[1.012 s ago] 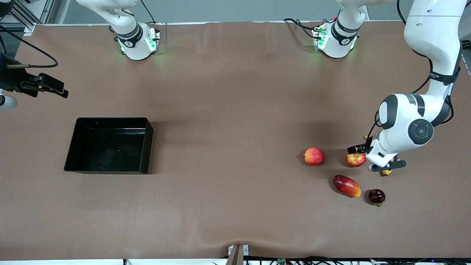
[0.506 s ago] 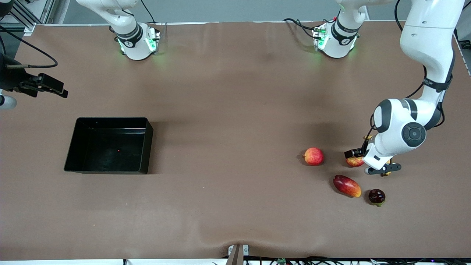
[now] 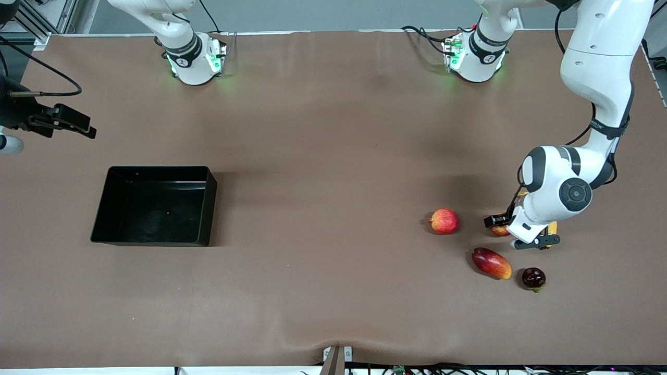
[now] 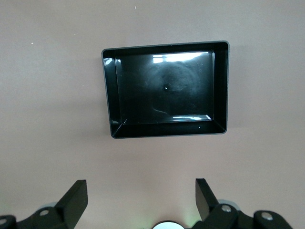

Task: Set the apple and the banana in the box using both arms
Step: 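Close the left gripper on the striped apple and lift it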

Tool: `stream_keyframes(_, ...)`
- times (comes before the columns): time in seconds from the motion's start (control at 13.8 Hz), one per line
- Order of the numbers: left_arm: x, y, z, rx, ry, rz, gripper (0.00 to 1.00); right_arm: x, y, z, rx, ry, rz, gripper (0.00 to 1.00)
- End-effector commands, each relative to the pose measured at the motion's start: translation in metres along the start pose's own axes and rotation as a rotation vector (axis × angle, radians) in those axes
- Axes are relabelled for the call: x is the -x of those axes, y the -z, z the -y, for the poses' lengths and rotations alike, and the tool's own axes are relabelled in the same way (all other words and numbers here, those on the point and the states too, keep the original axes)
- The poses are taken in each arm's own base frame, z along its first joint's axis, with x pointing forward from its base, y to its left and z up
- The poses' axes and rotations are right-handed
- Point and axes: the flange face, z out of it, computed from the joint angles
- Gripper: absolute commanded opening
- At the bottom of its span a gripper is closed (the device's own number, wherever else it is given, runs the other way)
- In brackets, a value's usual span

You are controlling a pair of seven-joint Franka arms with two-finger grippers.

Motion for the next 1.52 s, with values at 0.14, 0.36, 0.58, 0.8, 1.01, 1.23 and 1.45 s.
stream_keyframes(0.14, -0.005, 0.024, -0.002, 0.004, 0.002, -0.035, 0.00, 0.002, 0.002, 0.000, 0.008, 0.002, -0.021, 1.00)
stream_keyframes(0.36, -0.001, 0.045, -0.005, -0.005, 0.001, -0.017, 0.00, 0.004, 0.004, 0.000, 0.008, 0.002, -0.021, 1.00)
stream_keyframes(0.58, 0.003, 0.067, -0.006, -0.011, -0.001, -0.004, 0.00, 0.008, 0.012, 0.002, 0.008, 0.007, -0.033, 1.00)
stream_keyframes(0.8, 0.007, 0.090, -0.007, -0.017, -0.002, 0.003, 0.00, 0.013, 0.014, 0.000, 0.013, 0.004, -0.029, 1.00)
stream_keyframes(1.01, 0.008, 0.114, -0.013, -0.025, -0.007, 0.032, 0.00, 0.013, 0.012, -0.007, 0.027, -0.011, -0.024, 1.00)
stream_keyframes(1.23, 0.013, 0.131, -0.020, -0.025, -0.019, 0.043, 0.00, 0.013, 0.014, -0.005, 0.026, -0.017, -0.019, 1.00)
stream_keyframes(1.45, 0.013, 0.144, -0.028, -0.024, -0.030, 0.050, 0.00, 0.016, 0.017, -0.009, 0.026, -0.016, -0.012, 1.00)
